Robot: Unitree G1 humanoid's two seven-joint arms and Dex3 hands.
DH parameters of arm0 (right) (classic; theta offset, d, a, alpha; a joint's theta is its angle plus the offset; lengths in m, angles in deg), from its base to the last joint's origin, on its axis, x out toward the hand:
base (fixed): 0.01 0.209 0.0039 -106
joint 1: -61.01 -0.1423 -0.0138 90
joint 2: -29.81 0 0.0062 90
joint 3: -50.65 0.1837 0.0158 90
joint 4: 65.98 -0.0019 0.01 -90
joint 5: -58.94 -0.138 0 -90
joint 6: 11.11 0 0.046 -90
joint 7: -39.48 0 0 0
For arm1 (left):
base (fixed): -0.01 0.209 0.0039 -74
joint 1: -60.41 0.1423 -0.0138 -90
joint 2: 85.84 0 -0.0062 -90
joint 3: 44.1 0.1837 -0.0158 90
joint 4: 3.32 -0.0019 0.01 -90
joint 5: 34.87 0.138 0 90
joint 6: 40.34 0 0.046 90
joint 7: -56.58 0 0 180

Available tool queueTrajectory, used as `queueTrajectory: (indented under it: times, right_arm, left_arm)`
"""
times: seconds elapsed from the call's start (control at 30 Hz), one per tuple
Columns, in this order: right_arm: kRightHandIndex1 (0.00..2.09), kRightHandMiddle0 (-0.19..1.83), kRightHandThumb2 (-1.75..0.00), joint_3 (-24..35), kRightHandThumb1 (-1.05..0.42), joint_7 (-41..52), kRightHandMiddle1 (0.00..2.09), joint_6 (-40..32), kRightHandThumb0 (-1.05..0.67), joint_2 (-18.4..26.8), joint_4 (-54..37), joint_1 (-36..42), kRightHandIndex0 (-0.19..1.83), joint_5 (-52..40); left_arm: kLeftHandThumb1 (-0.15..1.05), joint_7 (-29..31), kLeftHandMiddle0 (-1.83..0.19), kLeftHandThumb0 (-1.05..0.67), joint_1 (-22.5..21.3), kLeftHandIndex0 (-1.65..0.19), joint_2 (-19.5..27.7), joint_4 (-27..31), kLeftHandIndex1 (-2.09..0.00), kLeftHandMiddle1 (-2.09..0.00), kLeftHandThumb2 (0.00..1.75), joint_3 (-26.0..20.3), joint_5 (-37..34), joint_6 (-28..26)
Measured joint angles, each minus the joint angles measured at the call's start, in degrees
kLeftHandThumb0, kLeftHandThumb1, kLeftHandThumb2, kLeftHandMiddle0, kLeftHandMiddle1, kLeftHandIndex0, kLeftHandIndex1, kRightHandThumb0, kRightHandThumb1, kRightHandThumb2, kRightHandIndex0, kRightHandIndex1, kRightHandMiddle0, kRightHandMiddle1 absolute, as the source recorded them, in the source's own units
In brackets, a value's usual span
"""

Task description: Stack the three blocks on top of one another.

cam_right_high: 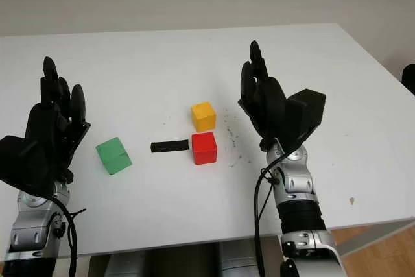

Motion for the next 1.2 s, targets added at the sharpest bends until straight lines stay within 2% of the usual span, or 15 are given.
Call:
queueTrajectory:
  times: [0.23,0.33,0.4,0.47,0.53,0.57,0.63,0.7,0.8,0.97,1.0,1.07,1.13,1.2]
  right_arm:
    - [0.00,-0.19,-0.70,0.1,-1.05,-0.1,0.00,-0.5,-0.78,-0.1,-0.4,0.3,-0.19,-0.3]
    - [0.00,-0.18,-0.61,0.5,-1.05,-0.1,0.01,-0.6,-0.75,-0.1,-0.4,0.3,-0.19,-0.6]
    - [0.08,-0.01,-0.32,0.3,-1.05,-0.8,0.10,-0.2,-0.69,0.7,-0.3,0.3,-0.03,1.6]
    - [0.12,0.10,-0.19,-0.2,-1.03,-1.6,0.15,1.2,-0.66,2.2,-0.3,0.2,0.07,4.4]
    - [0.22,0.20,-0.09,-0.7,-0.98,-1.4,0.30,3.1,-0.61,4.0,-0.3,0.0,0.24,6.8]
    - [0.28,0.18,-0.07,-1.2,-0.96,-1.0,0.45,4.6,-0.60,5.2,-0.3,-0.2,0.30,8.5]
    - [0.61,0.13,-0.05,-2.8,-0.93,0.3,0.77,8.3,-0.57,8.4,-0.3,-0.8,0.36,12.4]
    - [0.99,0.17,-0.05,-4.5,-0.88,1.1,0.91,13.4,-0.55,11.6,0.2,-2.1,0.31,16.3]
    - [1.29,0.19,-0.05,-6.7,-0.82,2.5,0.96,16.7,-0.52,15.9,0.7,-5.1,0.28,21.0]
    - [1.45,0.26,-0.05,-9.9,-0.79,3.6,0.88,21.0,-0.55,19.1,2.1,-6.4,0.18,26.3]
    - [1.44,0.27,-0.05,-10.4,-0.78,3.7,0.86,21.6,-0.55,19.5,2.2,-6.5,0.14,27.0]
    - [1.25,0.32,-0.05,-11.6,-0.79,3.2,0.77,23.7,-0.59,20.5,2.3,-6.6,0.06,29.4]
    - [0.72,0.40,-0.05,-12.7,-0.81,1.3,0.59,25.8,-0.66,21.6,2.3,-6.7,0.10,33.0]
    - [0.34,0.47,-0.05,-13.8,-0.81,-0.7,0.46,27.3,-0.67,22.7,2.4,-6.7,0.16,36.3]
  left_arm:
    - [1.05,0.0,0.19,-0.74,0.0,0.19,0.1,0.3,0.00,-0.03,0.61,0.6,1.5,-0.9]
    - [1.05,-0.1,0.19,-0.73,0.0,0.19,0.0,0.3,0.00,-0.04,0.60,1.1,2.4,-1.2]
    - [1.05,-0.2,0.19,-0.71,0.0,0.19,-0.2,0.4,0.00,-0.04,0.59,1.3,2.4,-1.2]
    - [1.05,-0.4,0.19,-0.71,0.0,0.19,-0.5,0.4,0.00,-0.05,0.59,1.4,2.4,-1.2]
    - [1.05,-0.6,0.19,-0.71,0.0,0.19,-0.7,0.5,0.00,-0.05,0.58,1.5,2.3,-1.1]
    - [1.05,-0.7,0.18,-0.72,0.1,0.19,-0.7,0.6,-0.01,-0.05,0.58,1.6,2.4,-1.0]
    - [1.05,-1.0,0.19,-0.72,0.3,0.19,-0.8,1.1,0.00,-0.05,0.58,1.6,2.4,-1.0]
    - [1.05,-1.0,0.19,-0.72,0.6,0.19,-0.9,1.6,0.00,-0.05,0.57,1.6,2.4,-1.1]
    - [1.05,-1.3,0.18,-0.72,1.4,0.19,-1.5,2.7,-0.01,-0.05,0.56,1.7,2.5,-1.0]
    - [1.05,-1.7,0.19,-0.72,2.0,0.19,-1.6,3.2,0.00,-0.05,0.57,1.8,3.2,-1.0]
    - [1.05,-1.8,0.19,-0.72,2.0,0.19,-1.6,3.3,0.00,-0.05,0.57,1.8,3.4,-1.0]
    - [1.05,-1.8,0.19,-0.74,2.0,0.19,-1.6,3.4,0.00,-0.05,0.56,1.8,3.4,-1.0]
    - [1.05,-1.8,0.19,-0.75,2.0,0.19,-1.6,3.6,0.00,-0.05,0.55,1.8,3.4,-1.4]
    - [1.05,-1.8,0.19,-0.76,2.0,0.19,-1.7,3.9,0.00,-0.05,0.55,1.8,3.5,-1.8]
